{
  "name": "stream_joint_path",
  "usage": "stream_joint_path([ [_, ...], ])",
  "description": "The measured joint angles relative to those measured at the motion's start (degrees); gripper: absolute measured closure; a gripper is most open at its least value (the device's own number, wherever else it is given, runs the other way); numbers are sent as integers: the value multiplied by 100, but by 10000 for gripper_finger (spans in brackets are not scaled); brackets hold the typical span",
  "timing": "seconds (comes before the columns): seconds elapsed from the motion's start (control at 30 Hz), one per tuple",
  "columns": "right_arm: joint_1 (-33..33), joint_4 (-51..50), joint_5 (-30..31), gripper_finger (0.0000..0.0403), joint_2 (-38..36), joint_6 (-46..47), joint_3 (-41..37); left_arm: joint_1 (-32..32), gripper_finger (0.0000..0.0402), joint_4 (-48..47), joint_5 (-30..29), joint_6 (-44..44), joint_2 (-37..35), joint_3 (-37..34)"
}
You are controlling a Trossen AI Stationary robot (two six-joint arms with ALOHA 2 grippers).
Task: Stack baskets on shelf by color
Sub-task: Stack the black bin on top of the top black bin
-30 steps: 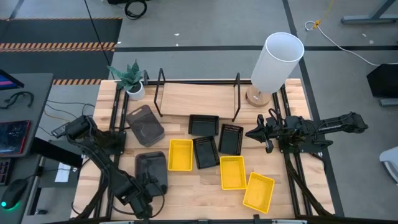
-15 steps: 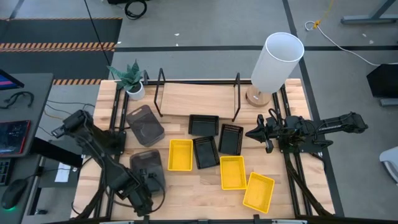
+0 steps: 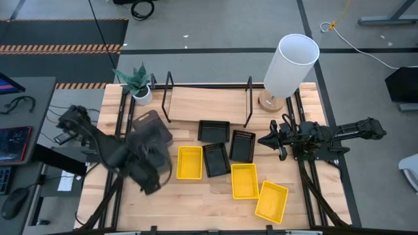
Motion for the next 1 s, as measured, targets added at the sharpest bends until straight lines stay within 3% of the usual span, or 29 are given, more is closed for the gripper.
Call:
stream_joint_path([
  [0.3, 1, 1, -1, 378, 0, 0, 1, 1156, 395, 37, -161, 774, -1089, -1018],
  [0.6, -2, 1, 0, 378, 0, 0, 2, 2100, 395, 852, 25, 1527, -1346, -2044],
  [1.0, -2, 1, 0, 378, 0, 0, 1, 2344, 395, 1239, 33, 1891, -1346, -2833],
])
